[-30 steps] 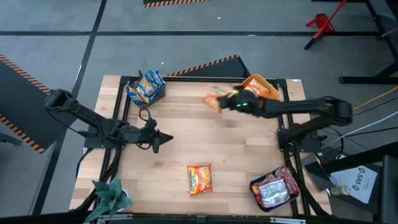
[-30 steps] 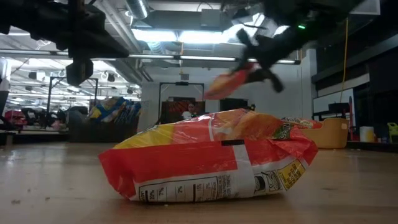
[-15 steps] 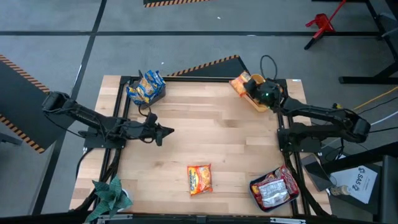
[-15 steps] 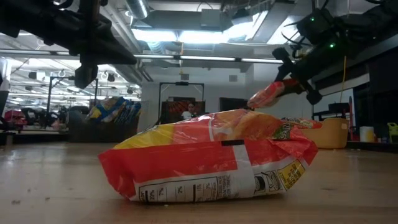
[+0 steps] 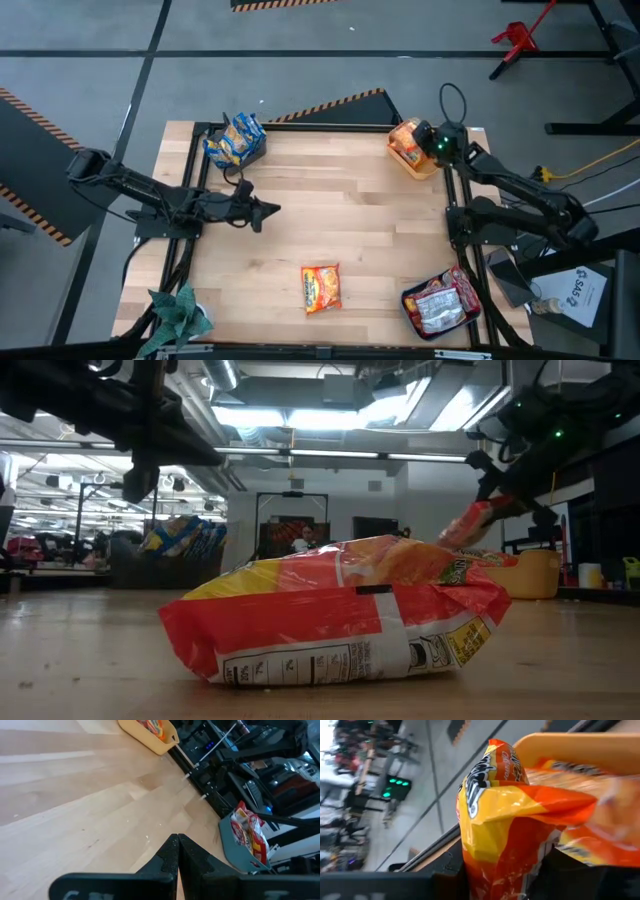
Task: Sort Maruchan noodles
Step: Put the orange noodle pack into the yellow bin
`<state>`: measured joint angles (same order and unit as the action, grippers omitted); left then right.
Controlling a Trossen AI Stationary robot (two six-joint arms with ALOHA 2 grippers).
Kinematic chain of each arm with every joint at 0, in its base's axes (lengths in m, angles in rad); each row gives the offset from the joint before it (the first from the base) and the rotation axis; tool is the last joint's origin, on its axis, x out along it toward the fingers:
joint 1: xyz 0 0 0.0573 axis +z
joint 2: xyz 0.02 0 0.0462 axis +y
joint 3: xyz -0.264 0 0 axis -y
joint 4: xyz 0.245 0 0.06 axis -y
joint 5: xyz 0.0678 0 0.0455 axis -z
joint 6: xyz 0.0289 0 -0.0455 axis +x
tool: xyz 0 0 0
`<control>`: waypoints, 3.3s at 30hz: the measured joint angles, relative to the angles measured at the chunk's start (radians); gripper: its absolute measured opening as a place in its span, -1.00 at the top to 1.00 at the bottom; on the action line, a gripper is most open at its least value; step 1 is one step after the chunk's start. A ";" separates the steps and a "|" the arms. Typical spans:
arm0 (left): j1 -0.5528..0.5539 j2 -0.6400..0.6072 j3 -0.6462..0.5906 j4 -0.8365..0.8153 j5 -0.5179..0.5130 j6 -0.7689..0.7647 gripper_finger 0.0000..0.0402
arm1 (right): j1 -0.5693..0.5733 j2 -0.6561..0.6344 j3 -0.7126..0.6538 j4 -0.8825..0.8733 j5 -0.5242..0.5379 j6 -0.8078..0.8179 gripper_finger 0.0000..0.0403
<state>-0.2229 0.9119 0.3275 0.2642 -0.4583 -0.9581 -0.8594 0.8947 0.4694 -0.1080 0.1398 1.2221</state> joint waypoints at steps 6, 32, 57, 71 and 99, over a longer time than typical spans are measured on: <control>0.036 0.000 0.000 -0.002 -0.002 0.010 1.00 | -0.085 0.009 0.000 -0.055 -0.074 -0.055 0.39; 0.072 0.000 0.000 -0.001 0.034 0.017 1.00 | -0.197 0.049 0.046 -0.139 -0.156 -0.182 -0.18; 0.047 0.019 -0.001 0.125 0.267 0.082 1.00 | -0.183 -0.155 0.048 -0.055 -0.417 -0.285 -0.18; -0.139 0.571 0.316 0.146 0.451 0.422 1.00 | 0.453 -0.111 0.048 -0.098 -0.345 -0.251 -0.18; -0.231 0.874 0.328 0.324 0.398 0.438 1.00 | 1.261 0.489 0.064 0.283 0.103 0.264 -0.18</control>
<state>-0.4536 1.7859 0.6559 0.5884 -0.0608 -0.5200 0.4014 1.3842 0.5336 0.1748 0.2424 1.4861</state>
